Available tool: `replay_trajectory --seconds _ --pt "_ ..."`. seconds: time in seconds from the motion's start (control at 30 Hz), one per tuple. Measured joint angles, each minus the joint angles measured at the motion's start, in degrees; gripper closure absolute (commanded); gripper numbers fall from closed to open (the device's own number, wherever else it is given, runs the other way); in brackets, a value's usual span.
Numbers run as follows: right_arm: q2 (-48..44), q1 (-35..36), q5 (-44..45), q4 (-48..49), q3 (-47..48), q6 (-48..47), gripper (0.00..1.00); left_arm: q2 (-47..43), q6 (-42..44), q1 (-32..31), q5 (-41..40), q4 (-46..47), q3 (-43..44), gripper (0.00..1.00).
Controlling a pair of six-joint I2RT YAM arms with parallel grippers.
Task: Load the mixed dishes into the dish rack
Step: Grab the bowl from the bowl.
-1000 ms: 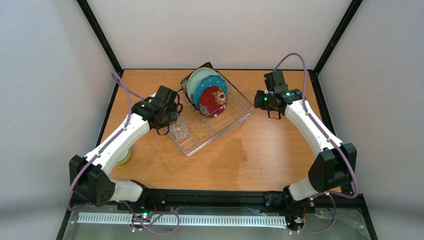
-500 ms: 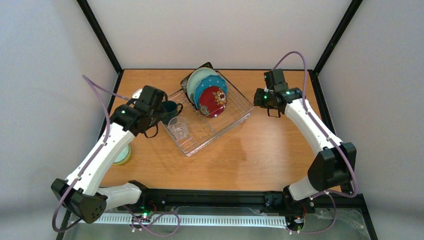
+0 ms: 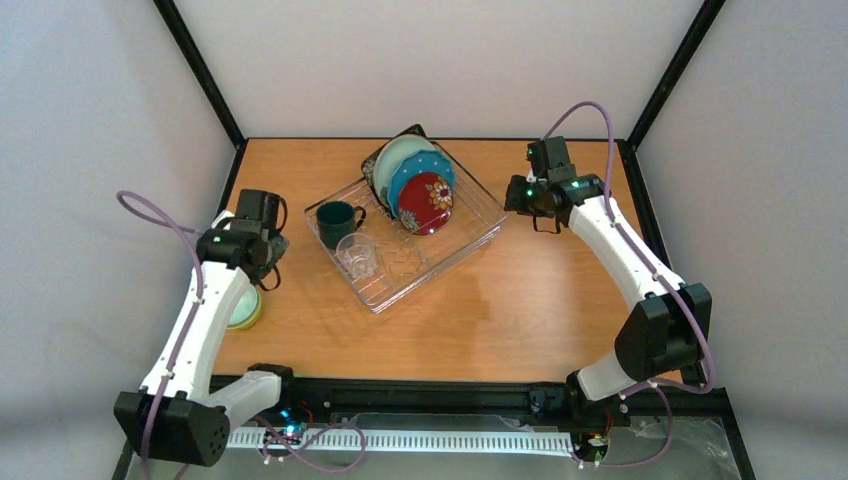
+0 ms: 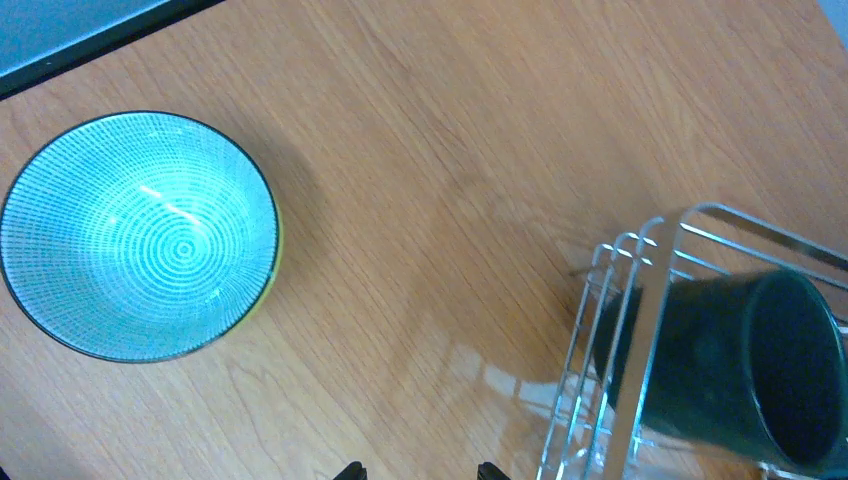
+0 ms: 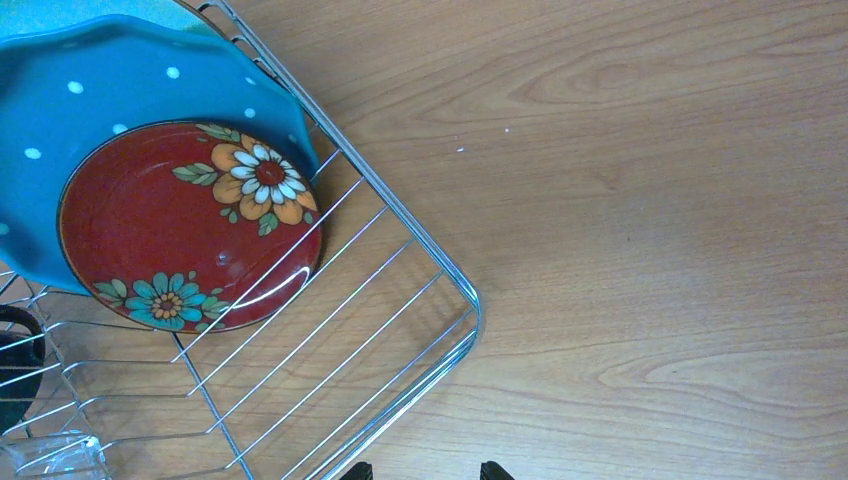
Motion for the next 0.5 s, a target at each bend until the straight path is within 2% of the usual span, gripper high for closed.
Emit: replay_trajectory --seconds 0.17,0.5 --pt "0.0 0.0 -0.8 0.1 0.0 0.0 0.38 0.0 2.2 4.4 0.8 1.6 -2.4 0.39" --pt "0.0 0.1 -1.8 0.6 0.0 -0.1 0.38 0.0 3.1 5.6 0.8 4.4 -10.2 0.39"
